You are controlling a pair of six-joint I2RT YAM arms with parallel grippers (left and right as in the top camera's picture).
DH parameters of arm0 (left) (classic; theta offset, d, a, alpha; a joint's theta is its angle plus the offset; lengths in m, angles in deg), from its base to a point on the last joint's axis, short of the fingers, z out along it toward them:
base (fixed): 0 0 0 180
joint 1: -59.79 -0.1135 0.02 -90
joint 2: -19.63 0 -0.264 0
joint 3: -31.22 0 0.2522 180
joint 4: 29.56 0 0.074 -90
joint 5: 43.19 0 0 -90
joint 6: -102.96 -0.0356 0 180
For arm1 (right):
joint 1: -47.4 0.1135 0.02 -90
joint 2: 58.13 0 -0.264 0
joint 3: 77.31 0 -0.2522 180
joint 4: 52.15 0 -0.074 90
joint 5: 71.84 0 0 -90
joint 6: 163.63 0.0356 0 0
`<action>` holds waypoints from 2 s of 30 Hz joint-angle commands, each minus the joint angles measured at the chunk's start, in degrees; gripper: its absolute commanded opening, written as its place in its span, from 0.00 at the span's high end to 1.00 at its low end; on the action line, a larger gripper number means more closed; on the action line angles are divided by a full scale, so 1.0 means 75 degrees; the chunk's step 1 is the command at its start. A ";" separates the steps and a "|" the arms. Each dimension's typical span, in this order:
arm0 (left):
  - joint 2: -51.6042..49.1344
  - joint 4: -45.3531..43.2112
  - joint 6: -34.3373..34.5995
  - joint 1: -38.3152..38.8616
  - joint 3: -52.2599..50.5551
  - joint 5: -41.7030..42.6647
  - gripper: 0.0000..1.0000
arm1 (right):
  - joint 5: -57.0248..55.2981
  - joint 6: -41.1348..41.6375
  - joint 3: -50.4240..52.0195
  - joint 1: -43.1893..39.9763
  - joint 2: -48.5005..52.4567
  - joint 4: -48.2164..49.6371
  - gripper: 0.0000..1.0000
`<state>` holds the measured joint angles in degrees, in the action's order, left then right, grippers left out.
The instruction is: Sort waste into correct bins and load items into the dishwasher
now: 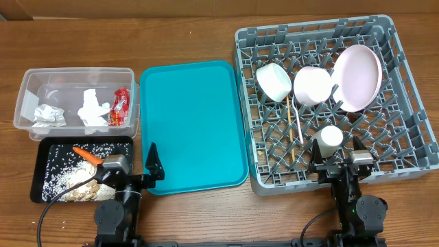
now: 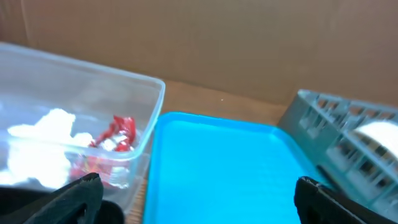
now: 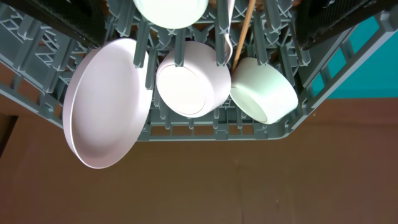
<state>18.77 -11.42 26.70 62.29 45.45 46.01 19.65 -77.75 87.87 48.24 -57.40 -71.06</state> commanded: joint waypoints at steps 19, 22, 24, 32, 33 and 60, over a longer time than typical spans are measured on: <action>0.0093 -0.0012 -0.2833 0.0242 -0.0026 -0.0090 0.00 | 0.0006 -0.0029 0.0082 0.0020 -0.0076 0.0050 0.00; 0.0093 -0.0012 -0.2830 0.0187 -0.0026 -0.0093 0.00 | 0.0006 -0.0029 0.0082 0.0020 -0.0076 0.0047 0.00; 0.0093 -0.0012 -0.2830 0.0181 -0.0026 -0.0093 0.00 | 0.0006 -0.0029 0.0082 0.0020 -0.0076 0.0047 0.00; 0.0087 -0.0012 -0.2830 0.0172 -0.0026 -0.0093 0.00 | 0.0006 -0.0029 0.0082 0.0020 -0.0076 0.0047 0.00; 0.0087 -0.0012 -0.2830 0.0172 -0.0026 -0.0093 0.00 | 0.0006 -0.0029 0.0082 0.0020 -0.0076 0.0047 0.00; 0.0087 -0.0012 -0.2830 0.0172 -0.0026 -0.0090 0.00 | 0.0006 -0.0029 0.0082 0.0020 -0.0076 0.0050 0.00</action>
<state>18.77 -11.35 6.11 64.15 45.45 45.66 19.65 -77.75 87.87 48.24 -57.40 -71.08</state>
